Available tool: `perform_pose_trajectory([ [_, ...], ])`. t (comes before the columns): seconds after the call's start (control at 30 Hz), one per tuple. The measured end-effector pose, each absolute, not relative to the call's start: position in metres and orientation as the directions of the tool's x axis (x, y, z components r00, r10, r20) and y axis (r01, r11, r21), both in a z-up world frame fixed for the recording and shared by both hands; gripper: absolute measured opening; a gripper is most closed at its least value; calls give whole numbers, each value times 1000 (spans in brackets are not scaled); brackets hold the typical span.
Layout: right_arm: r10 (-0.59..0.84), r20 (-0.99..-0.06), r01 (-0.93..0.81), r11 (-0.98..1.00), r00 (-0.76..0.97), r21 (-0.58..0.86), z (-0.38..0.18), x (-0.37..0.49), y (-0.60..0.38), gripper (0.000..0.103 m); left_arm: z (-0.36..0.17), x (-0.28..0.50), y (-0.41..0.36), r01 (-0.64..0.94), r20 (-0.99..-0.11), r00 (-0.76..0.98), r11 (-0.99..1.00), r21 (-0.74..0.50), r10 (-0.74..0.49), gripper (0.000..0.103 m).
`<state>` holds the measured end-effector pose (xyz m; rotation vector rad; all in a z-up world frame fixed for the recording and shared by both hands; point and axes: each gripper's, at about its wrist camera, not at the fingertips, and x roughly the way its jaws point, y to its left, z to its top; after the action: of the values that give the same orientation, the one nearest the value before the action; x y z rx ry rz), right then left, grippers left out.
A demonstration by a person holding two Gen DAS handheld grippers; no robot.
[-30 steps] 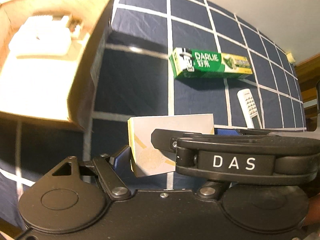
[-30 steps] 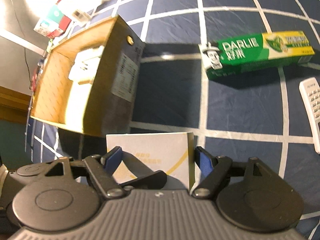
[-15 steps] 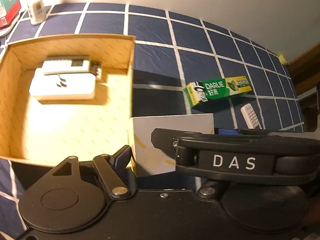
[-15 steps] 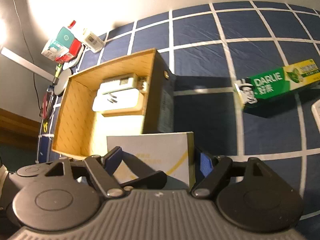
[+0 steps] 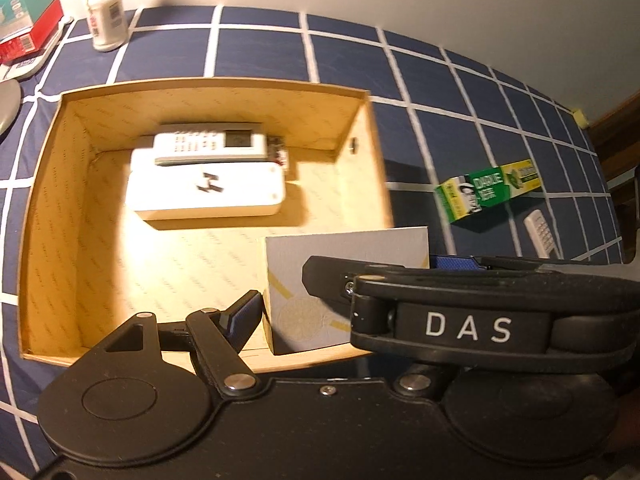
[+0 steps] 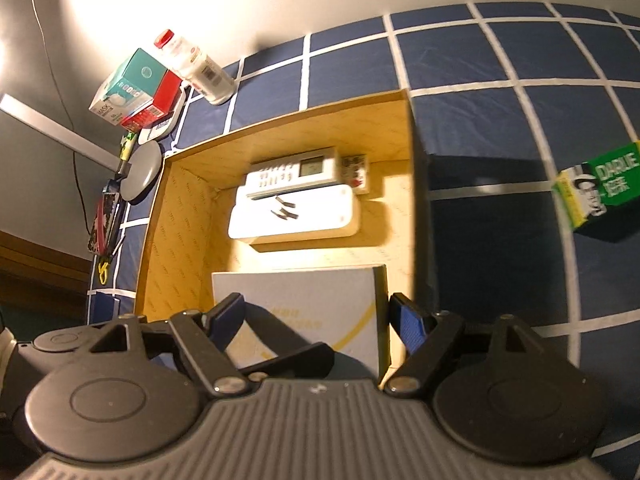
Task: Organize objects
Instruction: 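Lift the held white box toward the yellow box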
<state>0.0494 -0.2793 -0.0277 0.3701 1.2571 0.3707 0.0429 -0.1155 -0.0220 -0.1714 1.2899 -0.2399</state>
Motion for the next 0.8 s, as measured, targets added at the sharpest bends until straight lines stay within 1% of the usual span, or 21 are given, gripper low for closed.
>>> perform_pose_trajectory([
  [0.43, 443, -870, -45, 895, 214, 445, -68, 78, -216, 78, -64, 72, -52, 52, -935, 194, 955, -293, -298, 70],
  [0.8, 422, -894, 2, 904, 153, 427, -108, 107, -196, 78, -105, 104, -31, 51, -940, 117, 947, -317, -321, 70],
])
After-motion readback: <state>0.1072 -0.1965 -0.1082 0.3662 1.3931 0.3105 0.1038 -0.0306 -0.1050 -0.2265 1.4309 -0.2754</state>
